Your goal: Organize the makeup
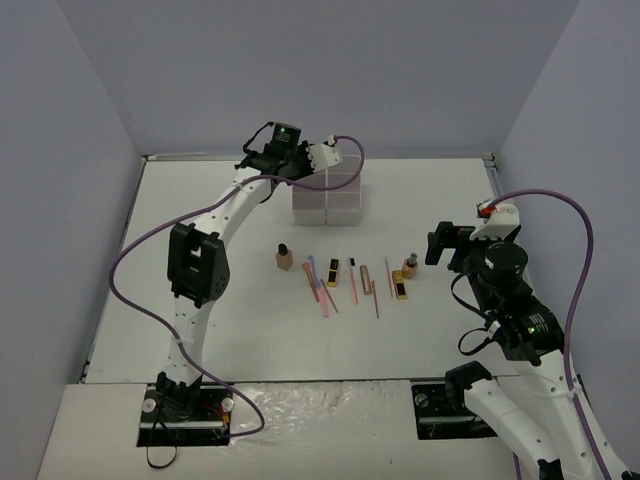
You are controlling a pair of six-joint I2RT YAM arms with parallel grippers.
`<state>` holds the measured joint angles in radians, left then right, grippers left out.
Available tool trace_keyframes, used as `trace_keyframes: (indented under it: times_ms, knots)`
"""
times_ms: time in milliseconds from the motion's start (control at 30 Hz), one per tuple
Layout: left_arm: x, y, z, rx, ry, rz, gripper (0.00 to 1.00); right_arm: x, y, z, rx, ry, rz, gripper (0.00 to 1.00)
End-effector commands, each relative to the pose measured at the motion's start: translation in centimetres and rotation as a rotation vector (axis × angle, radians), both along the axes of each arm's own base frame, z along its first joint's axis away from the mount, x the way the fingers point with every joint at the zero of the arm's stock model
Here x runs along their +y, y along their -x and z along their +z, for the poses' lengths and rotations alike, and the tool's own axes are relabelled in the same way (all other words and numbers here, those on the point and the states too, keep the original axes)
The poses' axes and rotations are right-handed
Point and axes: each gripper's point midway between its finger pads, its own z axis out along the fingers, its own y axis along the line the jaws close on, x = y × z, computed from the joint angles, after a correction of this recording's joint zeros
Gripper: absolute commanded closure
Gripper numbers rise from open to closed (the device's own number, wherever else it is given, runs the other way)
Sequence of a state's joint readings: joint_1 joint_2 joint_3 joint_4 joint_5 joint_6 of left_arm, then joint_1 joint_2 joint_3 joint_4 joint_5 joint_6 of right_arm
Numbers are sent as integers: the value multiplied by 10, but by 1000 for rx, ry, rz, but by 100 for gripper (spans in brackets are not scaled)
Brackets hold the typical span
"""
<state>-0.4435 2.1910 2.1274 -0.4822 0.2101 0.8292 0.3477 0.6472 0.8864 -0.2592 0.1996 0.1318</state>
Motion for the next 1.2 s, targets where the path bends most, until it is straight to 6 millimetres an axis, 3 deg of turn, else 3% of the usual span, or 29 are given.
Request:
trace_keyframes:
  times_ms: [0, 300, 633, 1167]
  knots:
    - [-12, -19, 68, -201, 60, -58, 100, 8, -7, 14, -41, -29, 21, 0]
    - [-15, -38, 55, -250, 29, -66, 94, 11, -8, 9, -19, -25, 38, 0]
    - [-17, -41, 43, -246, -1, -93, 88, 12, -10, 4, -6, -19, 39, 0]
    - [-19, -51, 33, -264, 12, -61, 63, 13, -9, 2, -2, -26, 42, 0]
